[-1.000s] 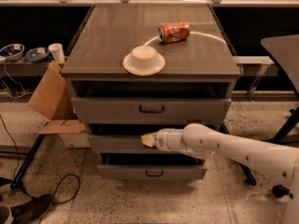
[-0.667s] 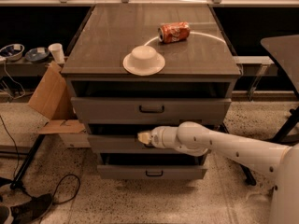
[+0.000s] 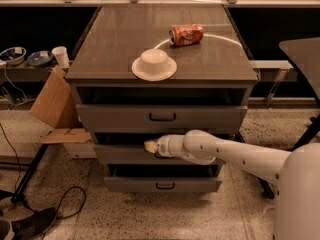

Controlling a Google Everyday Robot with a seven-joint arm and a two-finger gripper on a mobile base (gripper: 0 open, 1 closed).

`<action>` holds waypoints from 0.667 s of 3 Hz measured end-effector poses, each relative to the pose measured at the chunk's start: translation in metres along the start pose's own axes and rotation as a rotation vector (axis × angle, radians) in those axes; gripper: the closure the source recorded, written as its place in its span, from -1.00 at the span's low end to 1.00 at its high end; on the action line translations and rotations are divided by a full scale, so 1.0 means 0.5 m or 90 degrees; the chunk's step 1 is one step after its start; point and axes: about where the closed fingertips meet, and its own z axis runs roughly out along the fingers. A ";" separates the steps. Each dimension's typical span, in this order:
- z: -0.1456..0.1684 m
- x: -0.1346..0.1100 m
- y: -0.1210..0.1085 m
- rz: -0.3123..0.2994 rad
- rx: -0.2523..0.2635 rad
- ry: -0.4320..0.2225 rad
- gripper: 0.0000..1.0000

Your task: Open middle drawer

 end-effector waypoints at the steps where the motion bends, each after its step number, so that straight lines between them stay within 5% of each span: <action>1: 0.024 0.004 -0.005 -0.002 0.009 0.006 1.00; 2: 0.044 0.005 -0.003 0.018 0.025 -0.007 1.00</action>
Offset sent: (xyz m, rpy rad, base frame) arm 0.0155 0.0171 -0.0166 -0.0069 0.0051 -0.0785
